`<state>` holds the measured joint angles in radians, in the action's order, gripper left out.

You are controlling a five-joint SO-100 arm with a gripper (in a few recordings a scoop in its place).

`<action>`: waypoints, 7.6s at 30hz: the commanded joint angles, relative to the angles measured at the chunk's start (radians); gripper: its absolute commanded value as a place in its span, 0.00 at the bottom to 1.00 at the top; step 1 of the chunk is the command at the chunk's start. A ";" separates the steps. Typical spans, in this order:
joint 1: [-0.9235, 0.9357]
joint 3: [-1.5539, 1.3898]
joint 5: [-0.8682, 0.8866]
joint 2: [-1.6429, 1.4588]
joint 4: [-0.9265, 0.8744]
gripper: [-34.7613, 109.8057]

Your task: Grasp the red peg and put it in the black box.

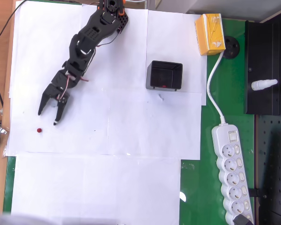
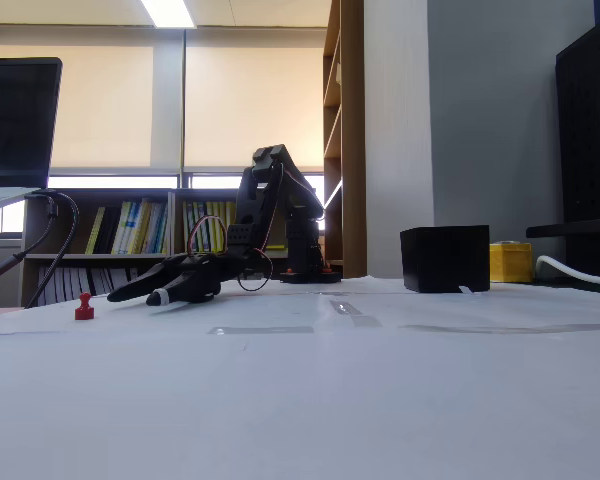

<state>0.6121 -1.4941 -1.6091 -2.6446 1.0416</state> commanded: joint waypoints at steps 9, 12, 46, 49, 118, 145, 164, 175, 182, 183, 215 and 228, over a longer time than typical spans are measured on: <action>0.023 -0.064 0.057 0.075 -0.249 0.49; 0.012 -0.060 0.086 0.120 -0.339 0.49; -0.034 -0.383 0.041 -0.041 -0.440 0.50; -0.041 -0.371 0.048 -0.041 -0.425 0.50; -0.002 -0.371 0.051 -0.064 -0.394 0.24; -0.137 -0.362 0.295 0.838 -1.868 0.24; -0.847 -0.690 0.756 0.920 -2.738 0.24; -1.170 -0.716 0.887 0.951 -2.806 0.24; -1.324 -0.727 0.946 0.948 -2.796 0.24; -1.339 -0.718 0.953 0.948 -2.789 0.24; -1.216 -0.456 0.822 1.160 -2.747 0.24; -0.706 0.423 0.167 1.802 -2.499 0.24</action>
<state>-0.1948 -1.2272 -1.3070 -1.0569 -1.5417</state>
